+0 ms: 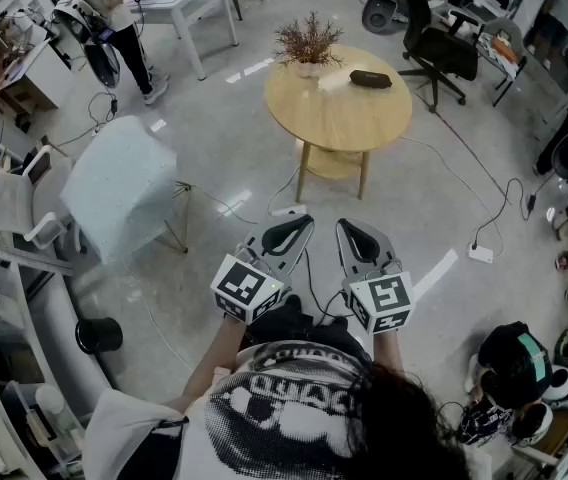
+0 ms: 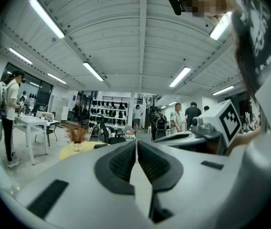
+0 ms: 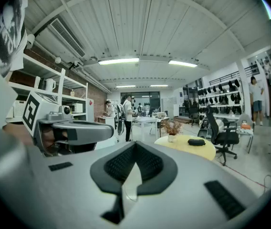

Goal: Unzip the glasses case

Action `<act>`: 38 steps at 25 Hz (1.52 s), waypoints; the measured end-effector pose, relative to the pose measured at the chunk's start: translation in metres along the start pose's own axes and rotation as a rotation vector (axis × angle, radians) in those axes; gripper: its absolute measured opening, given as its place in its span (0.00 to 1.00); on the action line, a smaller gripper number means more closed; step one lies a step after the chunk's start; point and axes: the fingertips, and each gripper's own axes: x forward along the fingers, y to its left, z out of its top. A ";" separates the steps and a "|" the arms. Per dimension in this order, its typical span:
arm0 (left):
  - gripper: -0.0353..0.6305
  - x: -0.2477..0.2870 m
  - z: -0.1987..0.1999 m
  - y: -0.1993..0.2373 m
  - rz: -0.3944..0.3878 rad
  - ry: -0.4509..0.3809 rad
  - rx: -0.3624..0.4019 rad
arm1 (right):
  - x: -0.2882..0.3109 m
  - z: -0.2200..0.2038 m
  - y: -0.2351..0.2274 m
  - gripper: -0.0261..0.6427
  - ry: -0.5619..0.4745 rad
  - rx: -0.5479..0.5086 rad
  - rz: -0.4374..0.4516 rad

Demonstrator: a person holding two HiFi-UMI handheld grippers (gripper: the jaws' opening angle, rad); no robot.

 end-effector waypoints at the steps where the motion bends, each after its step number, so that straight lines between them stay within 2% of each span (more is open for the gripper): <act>1: 0.08 -0.001 0.000 0.002 -0.003 -0.001 0.001 | 0.003 -0.001 0.001 0.03 0.000 0.004 -0.002; 7: 0.08 -0.008 -0.003 0.023 -0.005 0.011 0.004 | 0.023 -0.001 0.011 0.03 -0.010 0.023 -0.003; 11: 0.08 -0.011 -0.011 0.039 0.001 0.025 -0.022 | 0.030 -0.008 0.016 0.03 0.020 0.003 -0.017; 16: 0.08 -0.003 -0.021 0.047 -0.014 0.049 -0.054 | 0.030 -0.019 0.006 0.03 0.048 0.037 -0.054; 21: 0.08 0.020 -0.026 0.046 -0.051 0.073 -0.062 | 0.030 -0.024 -0.024 0.03 0.056 0.073 -0.103; 26: 0.08 0.050 -0.029 0.053 -0.061 0.083 -0.069 | 0.044 -0.026 -0.056 0.03 0.056 0.088 -0.106; 31: 0.08 0.097 -0.034 0.063 -0.029 0.099 -0.078 | 0.059 -0.030 -0.103 0.03 0.067 0.089 -0.076; 38: 0.08 0.169 -0.031 0.081 0.058 0.118 -0.097 | 0.086 -0.021 -0.185 0.03 0.085 0.074 -0.003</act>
